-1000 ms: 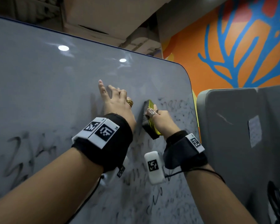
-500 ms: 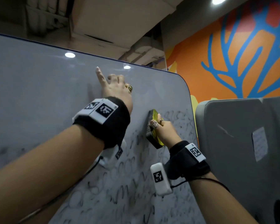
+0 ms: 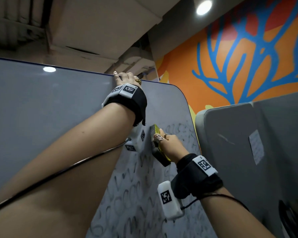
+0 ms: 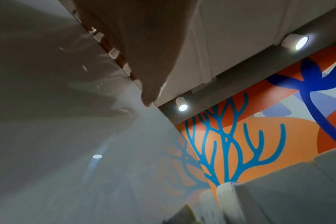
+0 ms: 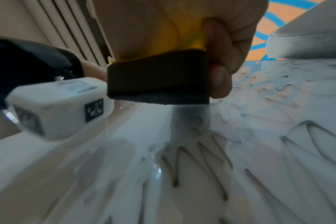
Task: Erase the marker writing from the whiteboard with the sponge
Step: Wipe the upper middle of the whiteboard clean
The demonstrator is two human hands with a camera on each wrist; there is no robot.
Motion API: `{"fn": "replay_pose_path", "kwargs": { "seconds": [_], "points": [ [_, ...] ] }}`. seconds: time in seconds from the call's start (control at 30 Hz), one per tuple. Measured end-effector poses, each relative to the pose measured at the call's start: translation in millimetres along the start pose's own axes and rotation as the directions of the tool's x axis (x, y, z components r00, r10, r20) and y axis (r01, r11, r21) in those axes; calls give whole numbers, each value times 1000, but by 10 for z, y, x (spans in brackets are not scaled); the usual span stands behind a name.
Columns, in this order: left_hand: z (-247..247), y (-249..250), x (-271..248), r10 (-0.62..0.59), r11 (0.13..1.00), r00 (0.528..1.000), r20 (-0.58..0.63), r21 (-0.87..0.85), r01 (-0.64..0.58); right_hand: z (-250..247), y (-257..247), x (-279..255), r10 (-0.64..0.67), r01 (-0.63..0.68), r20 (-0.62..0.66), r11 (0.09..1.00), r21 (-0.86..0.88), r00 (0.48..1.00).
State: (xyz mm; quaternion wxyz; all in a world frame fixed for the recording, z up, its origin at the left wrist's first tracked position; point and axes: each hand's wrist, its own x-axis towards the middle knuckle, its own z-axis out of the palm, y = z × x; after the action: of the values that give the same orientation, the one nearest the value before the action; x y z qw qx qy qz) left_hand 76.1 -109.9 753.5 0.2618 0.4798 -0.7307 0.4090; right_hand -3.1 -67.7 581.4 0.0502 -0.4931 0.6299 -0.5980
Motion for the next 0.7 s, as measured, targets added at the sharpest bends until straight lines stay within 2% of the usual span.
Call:
{"fn": "replay_pose_path", "kwargs": {
  "seconds": [0.07, 0.23, 0.3, 0.4, 0.53, 0.7],
  "points": [
    [-25, 62, 102, -28, 998, 1000, 7, -51, 29, 14, 31, -26, -10, 9, -25, 1000, -22, 1000],
    [-144, -9, 376, -102, 986, 987, 124, -122, 117, -15, 65, -12, -29, 29, -13, 999, -19, 999],
    [-164, -50, 456, -62, 983, 985, 160, -164, 88, -51, 62, 20, -29, 28, -12, 1000, -8, 1000],
    [-164, 40, 525, -41, 990, 982, 187, -127, 66, -102, 105, 87, -8, 8, -19, 1000, -7, 1000],
    [-11, 371, 717, 27, 985, 987, 157, -173, 0, -231, 190, 199, 6, -7, -44, 1000, -25, 999],
    [97, 757, 952, 56, 973, 982, 180, -230, -13, -379, 322, 275, 2, 0, 18, 998, -61, 1000]
  ]
}}
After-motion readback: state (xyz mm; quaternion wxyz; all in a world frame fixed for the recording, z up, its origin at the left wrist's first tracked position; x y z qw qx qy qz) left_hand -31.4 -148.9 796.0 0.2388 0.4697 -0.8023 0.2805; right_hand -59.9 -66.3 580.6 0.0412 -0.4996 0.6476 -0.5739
